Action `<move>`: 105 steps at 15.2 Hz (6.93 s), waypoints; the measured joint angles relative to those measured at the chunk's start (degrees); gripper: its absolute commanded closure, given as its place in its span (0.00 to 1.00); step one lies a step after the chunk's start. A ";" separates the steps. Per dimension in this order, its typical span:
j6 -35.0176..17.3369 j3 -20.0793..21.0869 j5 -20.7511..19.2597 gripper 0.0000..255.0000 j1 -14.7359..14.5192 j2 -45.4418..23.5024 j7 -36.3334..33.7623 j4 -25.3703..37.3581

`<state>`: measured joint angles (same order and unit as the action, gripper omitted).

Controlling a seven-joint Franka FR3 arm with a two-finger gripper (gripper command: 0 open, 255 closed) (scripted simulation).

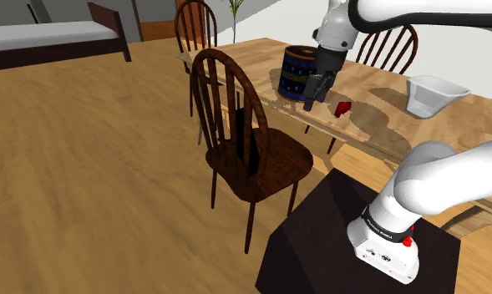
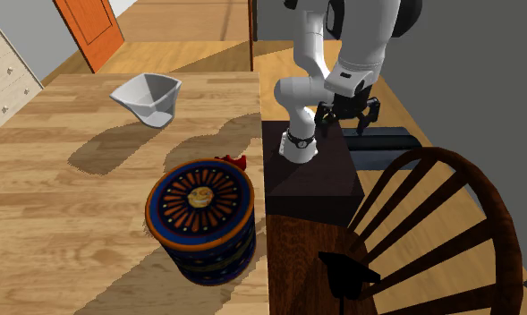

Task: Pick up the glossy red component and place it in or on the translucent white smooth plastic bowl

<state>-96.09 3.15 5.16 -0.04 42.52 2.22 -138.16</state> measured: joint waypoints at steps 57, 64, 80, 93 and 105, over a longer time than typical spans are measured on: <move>-15.00 -37.02 -25.00 1.00 1.50 -13.48 59.46 3.05; -9.70 -35.62 -24.14 1.00 1.17 -12.83 59.68 7.65; 2.32 -33.39 -22.16 1.00 0.25 -13.68 60.97 20.45; 11.33 -32.93 -20.93 1.00 -0.39 -16.07 63.00 31.88; 13.09 -45.58 -24.72 1.00 2.52 -16.75 79.53 38.39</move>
<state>-83.00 -42.43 -19.56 2.48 25.76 81.75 -99.76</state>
